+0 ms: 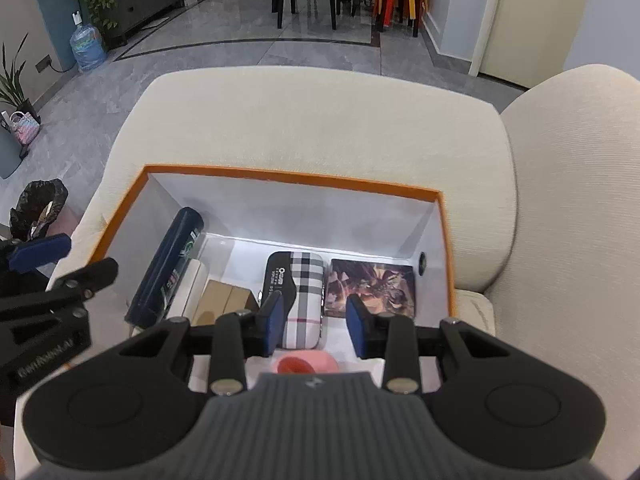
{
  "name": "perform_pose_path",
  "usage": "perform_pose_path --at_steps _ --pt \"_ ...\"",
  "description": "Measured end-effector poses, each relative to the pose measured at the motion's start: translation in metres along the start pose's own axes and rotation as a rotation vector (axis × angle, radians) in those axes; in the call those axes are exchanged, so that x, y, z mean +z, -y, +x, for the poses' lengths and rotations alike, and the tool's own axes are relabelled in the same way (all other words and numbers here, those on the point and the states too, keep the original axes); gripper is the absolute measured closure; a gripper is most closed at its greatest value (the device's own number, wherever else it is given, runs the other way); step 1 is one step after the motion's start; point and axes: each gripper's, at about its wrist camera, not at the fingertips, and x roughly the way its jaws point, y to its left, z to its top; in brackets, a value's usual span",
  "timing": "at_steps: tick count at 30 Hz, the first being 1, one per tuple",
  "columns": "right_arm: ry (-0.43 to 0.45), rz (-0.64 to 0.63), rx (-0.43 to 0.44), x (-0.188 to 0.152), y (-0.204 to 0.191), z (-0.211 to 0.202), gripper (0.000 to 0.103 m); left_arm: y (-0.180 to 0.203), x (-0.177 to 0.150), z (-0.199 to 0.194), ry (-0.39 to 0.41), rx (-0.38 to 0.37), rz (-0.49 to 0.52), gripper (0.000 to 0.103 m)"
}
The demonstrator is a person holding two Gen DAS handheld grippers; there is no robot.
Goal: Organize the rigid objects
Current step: 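Lower the plaid case in with the right tool while the left tool drops the spray can, then withdraw both open tools from the box toward the remaining items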
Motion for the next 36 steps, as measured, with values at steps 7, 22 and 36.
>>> perform_pose_path --at_steps 7,22,36 --pt "0.024 -0.001 -0.012 -0.011 0.002 -0.031 0.068 -0.006 0.0 -0.022 0.027 -0.003 -0.008 0.044" --pt "0.089 -0.023 0.023 -0.046 -0.011 -0.086 0.065 -0.022 -0.025 -0.063 0.069 -0.03 -0.041 0.04" --pt "0.101 -0.035 0.069 -0.105 -0.015 -0.102 0.061 -0.034 -0.067 -0.077 0.057 -0.063 -0.068 0.039"
